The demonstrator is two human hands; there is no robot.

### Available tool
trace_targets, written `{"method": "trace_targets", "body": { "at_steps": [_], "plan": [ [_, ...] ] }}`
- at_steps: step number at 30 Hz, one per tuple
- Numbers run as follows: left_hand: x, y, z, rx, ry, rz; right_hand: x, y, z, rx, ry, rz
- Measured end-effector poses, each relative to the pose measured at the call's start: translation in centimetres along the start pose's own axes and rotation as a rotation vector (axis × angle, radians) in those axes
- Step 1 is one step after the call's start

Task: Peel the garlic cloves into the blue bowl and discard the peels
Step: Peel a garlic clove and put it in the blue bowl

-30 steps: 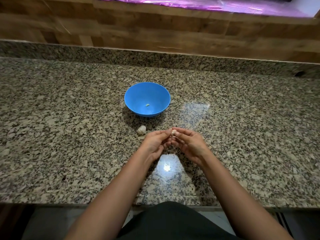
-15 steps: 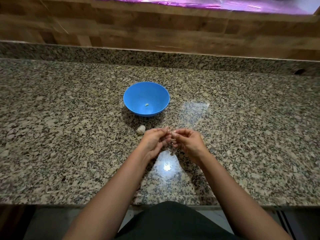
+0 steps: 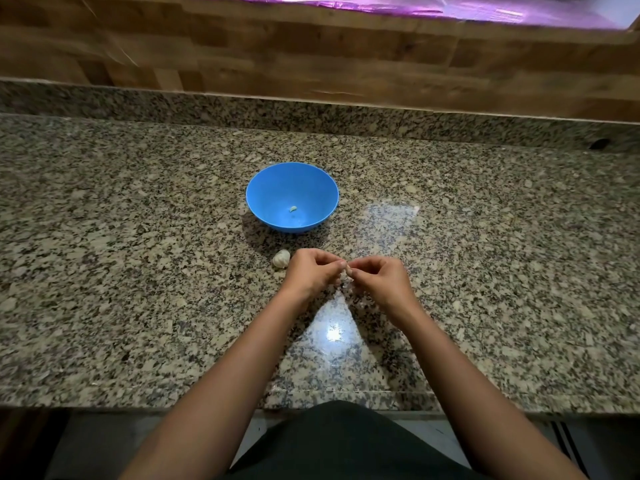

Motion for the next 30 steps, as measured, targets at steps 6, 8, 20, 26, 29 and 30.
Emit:
{"method": "trace_targets", "body": {
  "at_steps": [6, 8, 20, 26, 29, 30],
  "plan": [
    [0.6, -0.4, 0.3, 0.007, -0.009, 0.011, -0.4, -0.1, 0.2, 0.074, 0.091, 0.139],
    [0.4, -0.4, 0.1, 0.029, -0.010, 0.023, -0.5, -0.1, 0.3, 0.088, 0.105, 0.164],
    [0.9, -1.1, 0.8, 0.148, -0.258, -0.502, -0.5, -1.2, 0.0, 0.074, 0.088, 0.183],
    [0.6, -1.2, 1.2, 0.131, -0.327, -0.578, 0.4, -1.1, -0.3, 0.047, -0.017, -0.062],
    [0.6, -1.1, 1.0, 0.127, -0.349, -0.610, -0.1, -1.1, -0.2, 0.006, 0.057, 0.125],
    [0.7, -1.1, 1.0, 0.125, -0.357, -0.620, -0.4, -1.0, -0.2, 0.007, 0.085, 0.199]
  ]
}}
Point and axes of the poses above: each hand's wrist, its own z-axis away from the middle knuckle, its own y-axis out of the back of the hand, x = y × z, the point moved 4 cm from there along -z, towards the middle knuckle, and after that the axes turned 13 degrees about z, right-handed, at the moved point
